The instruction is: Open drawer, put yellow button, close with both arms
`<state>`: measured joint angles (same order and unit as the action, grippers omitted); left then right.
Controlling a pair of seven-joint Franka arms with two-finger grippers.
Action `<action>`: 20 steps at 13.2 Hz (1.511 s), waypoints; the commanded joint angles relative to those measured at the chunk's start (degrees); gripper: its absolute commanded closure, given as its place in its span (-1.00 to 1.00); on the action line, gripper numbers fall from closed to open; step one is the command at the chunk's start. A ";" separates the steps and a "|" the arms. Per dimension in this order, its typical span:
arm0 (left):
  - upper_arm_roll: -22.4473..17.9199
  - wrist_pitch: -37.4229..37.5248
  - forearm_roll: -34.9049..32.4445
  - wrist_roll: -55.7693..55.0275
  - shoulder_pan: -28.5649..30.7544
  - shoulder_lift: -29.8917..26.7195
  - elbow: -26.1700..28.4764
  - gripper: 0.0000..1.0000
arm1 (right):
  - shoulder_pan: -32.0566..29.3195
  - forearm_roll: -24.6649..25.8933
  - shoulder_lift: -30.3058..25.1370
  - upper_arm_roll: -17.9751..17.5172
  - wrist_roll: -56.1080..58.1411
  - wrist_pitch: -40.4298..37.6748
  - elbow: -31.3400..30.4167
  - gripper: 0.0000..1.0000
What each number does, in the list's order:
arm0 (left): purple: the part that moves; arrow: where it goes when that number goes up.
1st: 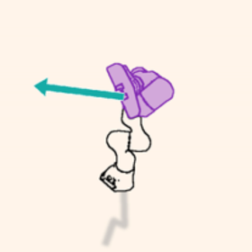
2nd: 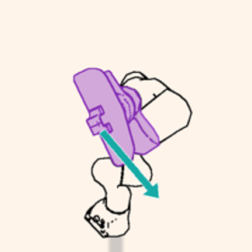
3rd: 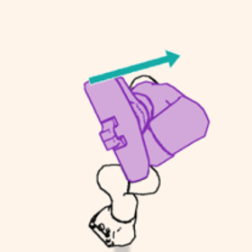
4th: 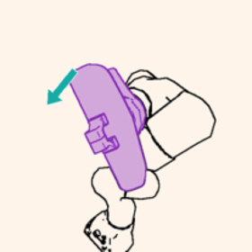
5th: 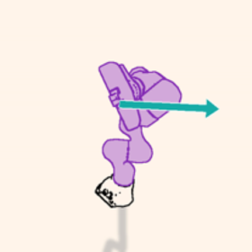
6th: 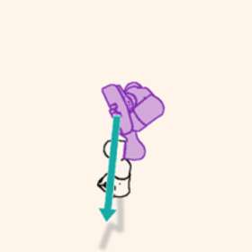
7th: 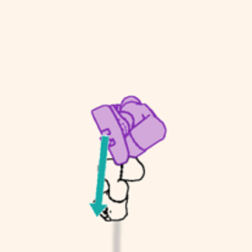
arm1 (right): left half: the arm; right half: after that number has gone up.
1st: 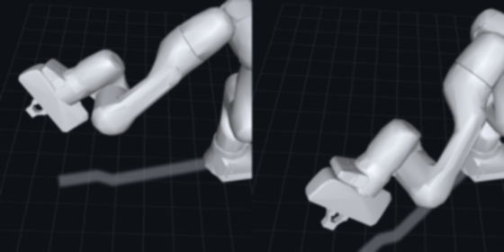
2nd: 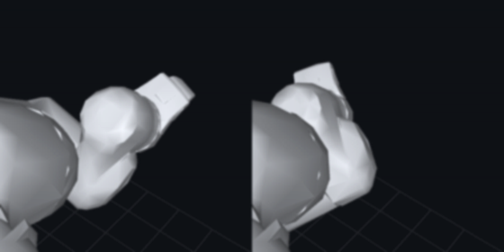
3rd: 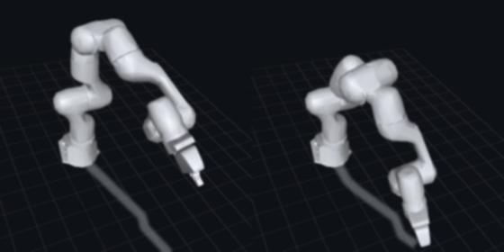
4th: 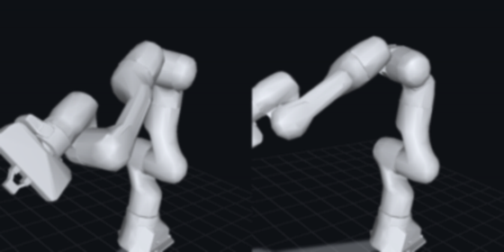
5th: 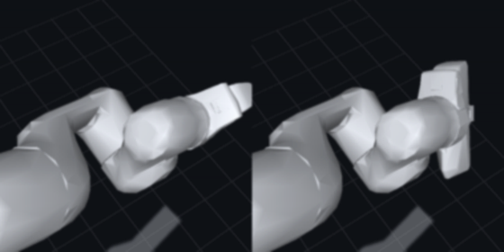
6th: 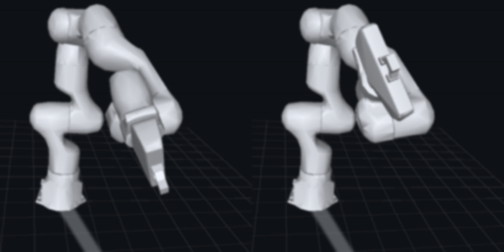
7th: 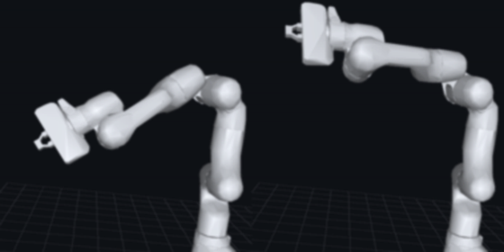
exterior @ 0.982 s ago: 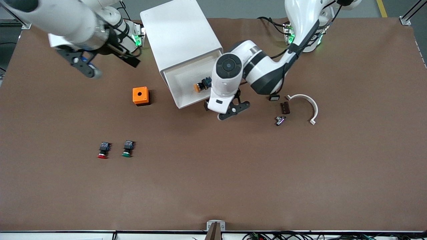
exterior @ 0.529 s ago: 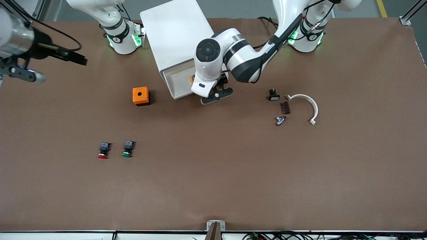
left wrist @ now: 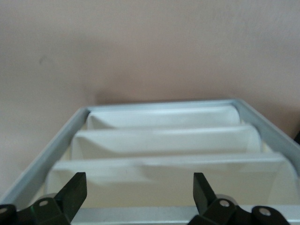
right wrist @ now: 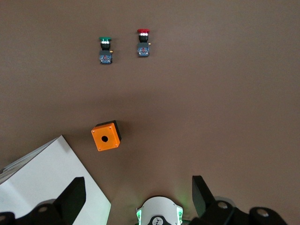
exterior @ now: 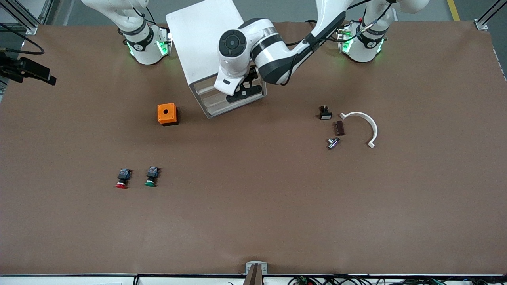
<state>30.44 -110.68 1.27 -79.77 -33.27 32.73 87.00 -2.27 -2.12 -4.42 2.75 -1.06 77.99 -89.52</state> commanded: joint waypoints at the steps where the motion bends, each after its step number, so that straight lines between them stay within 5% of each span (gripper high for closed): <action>1: 0.85 -0.32 4.43 -1.26 -1.00 -0.12 0.10 -1.00 | -0.10 1.33 -1.73 -1.16 0.98 1.99 0.04 -1.00; 6: 0.33 -0.06 3.74 -2.41 1.71 -0.38 -0.25 -1.00 | 0.34 1.16 -0.94 -1.43 0.19 2.25 1.63 -1.00; 14: 0.41 2.40 -10.91 -0.39 18.84 -2.75 -0.78 -1.00 | 0.25 1.50 -0.68 -1.25 0.97 3.84 1.72 -1.00; 20: 0.67 8.64 -14.02 16.10 36.59 -11.44 -0.60 -1.00 | 0.34 1.95 -0.15 -1.34 0.98 3.84 1.72 -1.00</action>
<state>30.23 -104.16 -12.20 -69.84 -2.01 25.76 85.15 -2.04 -1.19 -4.97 1.50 -0.75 81.81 -88.38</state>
